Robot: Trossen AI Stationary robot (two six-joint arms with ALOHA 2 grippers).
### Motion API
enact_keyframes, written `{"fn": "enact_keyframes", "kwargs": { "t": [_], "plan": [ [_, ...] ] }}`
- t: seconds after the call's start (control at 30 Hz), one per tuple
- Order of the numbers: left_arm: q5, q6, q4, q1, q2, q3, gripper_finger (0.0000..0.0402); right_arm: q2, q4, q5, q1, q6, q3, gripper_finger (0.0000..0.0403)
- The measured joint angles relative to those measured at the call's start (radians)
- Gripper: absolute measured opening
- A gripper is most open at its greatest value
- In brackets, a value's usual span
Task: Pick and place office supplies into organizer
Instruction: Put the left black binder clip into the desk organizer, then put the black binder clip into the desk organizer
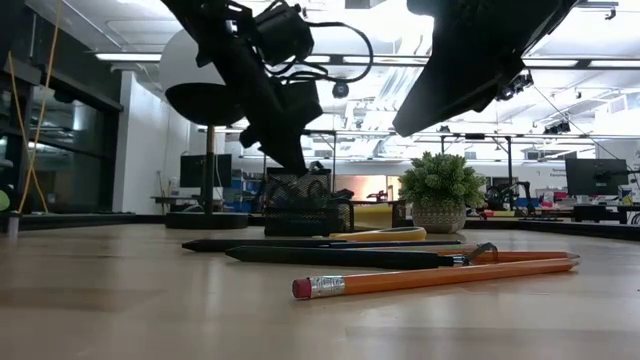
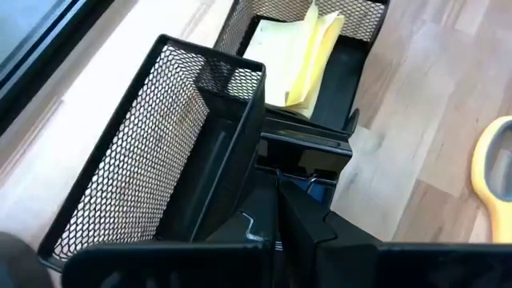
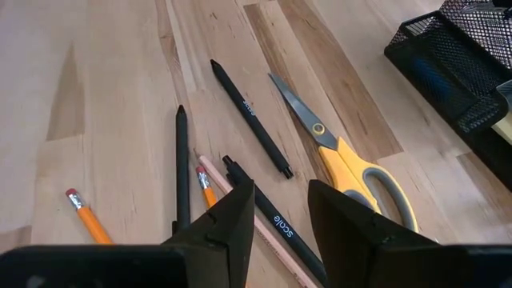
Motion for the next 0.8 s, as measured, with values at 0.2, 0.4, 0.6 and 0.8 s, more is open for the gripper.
{"fn": "enact_keyframes", "kwargs": {
  "t": [0.2, 0.4, 0.6, 0.8],
  "plan": [
    [0.017, 0.0, -0.03, 0.0, 0.035, 0.001, 0.001, 0.0, 0.005, 0.0, 0.0, 0.0, 0.0, 0.0119],
    [0.054, -0.012, -0.064, 0.0, 0.07, -0.001, 0.0043, 0.0, 0.015, 0.0, 0.0, 0.0, 0.0, 0.0119],
    [0.056, -0.037, -0.052, 0.0, 0.075, 0.0, 0.0075, 0.0, 0.015, -0.001, 0.0, 0.0, 0.0, 0.0119],
    [0.08, -0.038, -0.053, 0.0, 0.05, 0.0, 0.0086, 0.0, 0.014, -0.001, 0.0, -0.003, 0.0, 0.0119]
  ]
}}
